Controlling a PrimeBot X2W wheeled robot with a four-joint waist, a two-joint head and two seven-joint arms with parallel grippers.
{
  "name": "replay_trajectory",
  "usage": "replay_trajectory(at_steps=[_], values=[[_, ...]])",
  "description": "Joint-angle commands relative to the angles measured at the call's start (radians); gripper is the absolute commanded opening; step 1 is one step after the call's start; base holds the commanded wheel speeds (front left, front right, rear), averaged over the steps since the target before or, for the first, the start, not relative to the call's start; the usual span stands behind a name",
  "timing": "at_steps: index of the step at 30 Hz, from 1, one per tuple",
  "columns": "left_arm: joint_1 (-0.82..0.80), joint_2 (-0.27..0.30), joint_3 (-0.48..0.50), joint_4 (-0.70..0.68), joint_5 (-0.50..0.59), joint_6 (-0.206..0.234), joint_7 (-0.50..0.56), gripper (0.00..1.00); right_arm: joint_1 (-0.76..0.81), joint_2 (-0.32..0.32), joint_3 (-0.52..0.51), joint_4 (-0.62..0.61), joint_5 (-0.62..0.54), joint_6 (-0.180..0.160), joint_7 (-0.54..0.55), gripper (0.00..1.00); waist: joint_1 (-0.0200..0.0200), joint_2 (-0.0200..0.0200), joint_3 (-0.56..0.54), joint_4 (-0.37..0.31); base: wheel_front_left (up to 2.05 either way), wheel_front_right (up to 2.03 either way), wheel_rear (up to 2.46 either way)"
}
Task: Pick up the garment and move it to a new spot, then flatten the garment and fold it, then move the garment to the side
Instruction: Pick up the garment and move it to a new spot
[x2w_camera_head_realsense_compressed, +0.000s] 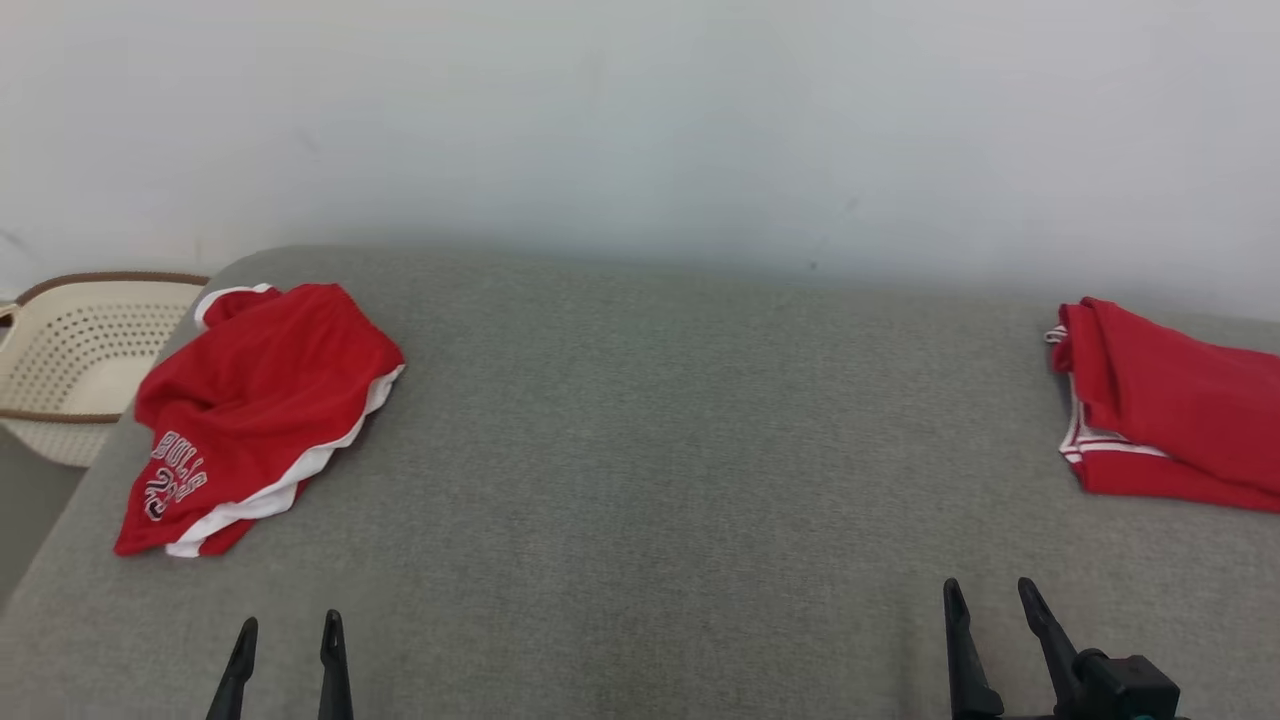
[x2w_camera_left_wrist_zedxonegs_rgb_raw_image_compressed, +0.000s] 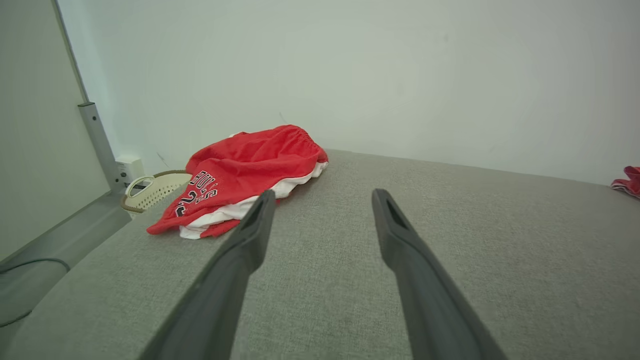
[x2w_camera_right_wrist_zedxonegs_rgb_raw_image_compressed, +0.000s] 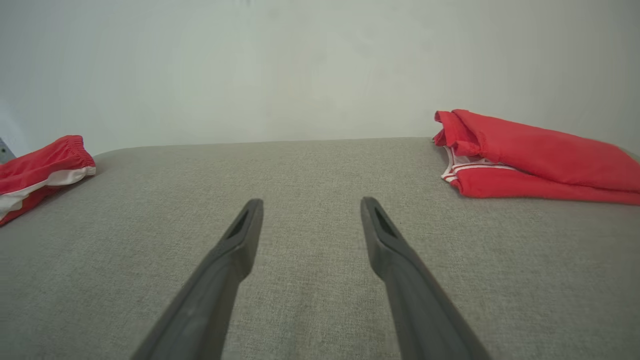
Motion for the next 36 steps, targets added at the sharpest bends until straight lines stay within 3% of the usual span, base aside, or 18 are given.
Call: replay_trajectory(at_steps=[1, 11, 23, 36], values=[[0.015, 0.006, 0.005, 0.003, -0.005, 0.002, -0.001, 1.0, 0.009, 0.003, 0.003, 0.006, 0.005, 0.0, -0.005, 1.0, 0.0, 0.0, 0.004, 0.089, 0.0, 0.0, 0.0], [0.024, 0.012, 0.018, 0.009, -0.015, 0.001, -0.001, 1.0, 0.01, 0.003, 0.017, 0.02, 0.026, 0.0, -0.013, 1.0, 0.0, 0.0, 0.0, 0.273, 0.0, 0.0, 0.0], [0.036, 0.02, 0.025, 0.007, -0.021, 0.003, -0.001, 1.0, 0.004, 0.003, 0.033, 0.035, 0.037, 0.0, -0.022, 1.0, 0.0, 0.0, -0.011, 0.39, 0.0, 0.0, 0.0], [0.026, 0.016, 0.051, -0.012, -0.054, 0.006, -0.001, 1.0, -0.015, 0.002, 0.066, 0.05, 0.044, 0.0, -0.025, 1.0, 0.0, 0.0, -0.006, 0.389, 0.0, 0.0, 0.0]])
